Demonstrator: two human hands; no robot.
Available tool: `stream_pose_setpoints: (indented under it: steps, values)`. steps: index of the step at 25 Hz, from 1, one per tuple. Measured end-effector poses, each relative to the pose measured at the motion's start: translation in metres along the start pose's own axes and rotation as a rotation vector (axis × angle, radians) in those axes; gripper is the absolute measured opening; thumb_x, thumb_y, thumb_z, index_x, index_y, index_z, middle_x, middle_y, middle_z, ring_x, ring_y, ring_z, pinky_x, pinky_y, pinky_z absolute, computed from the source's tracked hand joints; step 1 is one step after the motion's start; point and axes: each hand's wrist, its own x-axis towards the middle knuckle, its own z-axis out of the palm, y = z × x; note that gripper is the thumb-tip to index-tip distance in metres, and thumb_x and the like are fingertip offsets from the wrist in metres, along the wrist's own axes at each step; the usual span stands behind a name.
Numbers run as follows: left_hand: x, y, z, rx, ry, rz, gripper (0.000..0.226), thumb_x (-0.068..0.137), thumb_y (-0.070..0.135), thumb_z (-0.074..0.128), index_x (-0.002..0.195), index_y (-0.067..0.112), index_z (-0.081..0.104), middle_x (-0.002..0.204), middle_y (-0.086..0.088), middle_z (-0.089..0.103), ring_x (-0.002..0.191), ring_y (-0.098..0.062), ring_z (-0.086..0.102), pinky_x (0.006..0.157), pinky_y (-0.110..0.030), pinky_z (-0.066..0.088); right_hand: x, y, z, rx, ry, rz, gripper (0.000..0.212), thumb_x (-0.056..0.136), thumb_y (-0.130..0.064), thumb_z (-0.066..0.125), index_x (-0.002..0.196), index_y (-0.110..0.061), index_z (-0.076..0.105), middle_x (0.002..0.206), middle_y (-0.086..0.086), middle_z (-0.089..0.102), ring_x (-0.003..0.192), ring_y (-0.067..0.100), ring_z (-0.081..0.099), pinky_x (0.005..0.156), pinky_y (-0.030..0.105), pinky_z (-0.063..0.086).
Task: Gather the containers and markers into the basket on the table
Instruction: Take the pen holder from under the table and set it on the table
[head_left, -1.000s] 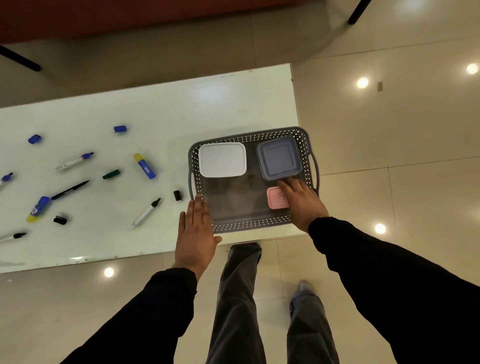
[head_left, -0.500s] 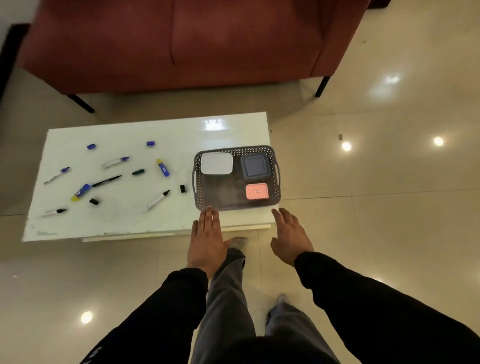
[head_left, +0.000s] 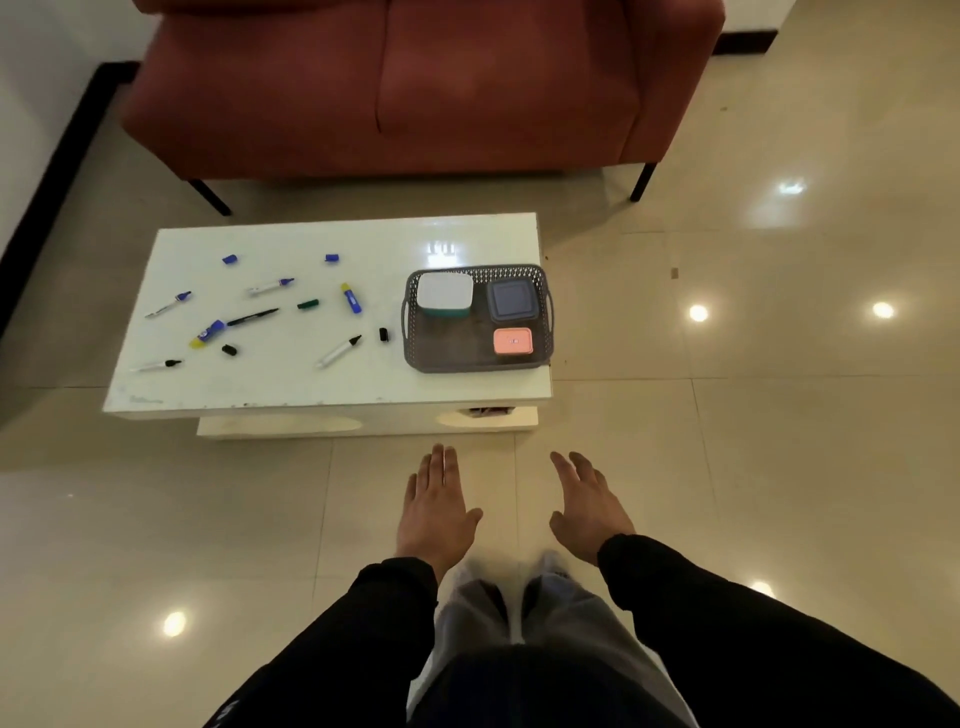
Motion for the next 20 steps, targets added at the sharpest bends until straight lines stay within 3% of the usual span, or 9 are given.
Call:
stream_pose_setpoints:
  steps: [4,9,15,20]
  values:
    - [0.027,-0.027,0.036,-0.006,-0.016,0.008,0.097,0.096,0.047,0.055,0.156,0.015,-0.014,0.165,-0.006,-0.017,0.153,-0.023,-0.009,0.122,-0.040,0.000,0.032,-0.001,0.042,0.014,0.003,0.022,0.086,0.087,-0.020,0.060,0.156,-0.027,0.010,0.164,0.004,0.012,0.146,0.027,0.026,0.111,0.041,0.040]
    - [0.128,-0.068,0.143,-0.006,-0.033,0.038,0.092,0.098,0.043,0.053,0.157,0.014,-0.012,0.165,-0.010,-0.016,0.153,-0.028,-0.005,0.125,-0.042,0.007,0.150,0.041,0.135,0.014,0.032,0.003,0.086,0.087,-0.023,0.058,0.157,-0.026,0.008,0.164,0.008,0.013,0.147,0.029,0.022,0.111,0.042,0.038]
    - [0.310,-0.120,0.310,0.029,0.075,0.045,0.096,0.097,0.040,0.055,0.154,0.014,-0.018,0.164,-0.010,-0.022,0.153,-0.029,-0.006,0.123,-0.042,0.005,0.339,0.126,0.271,0.024,0.160,-0.076,0.095,0.086,-0.031,0.062,0.155,-0.031,-0.003,0.166,0.007,0.005,0.151,0.029,0.012,0.114,0.043,0.032]
    - [0.396,-0.139,0.376,0.019,0.176,0.112,0.099,0.096,0.041,0.057,0.154,0.018,-0.020,0.164,-0.011,-0.021,0.153,-0.029,-0.007,0.122,-0.042,0.002,0.430,0.160,0.325,0.059,0.223,-0.130,0.096,0.088,-0.034,0.064,0.155,-0.035,-0.004,0.166,0.005,0.002,0.151,0.029,0.012,0.115,0.044,0.032]
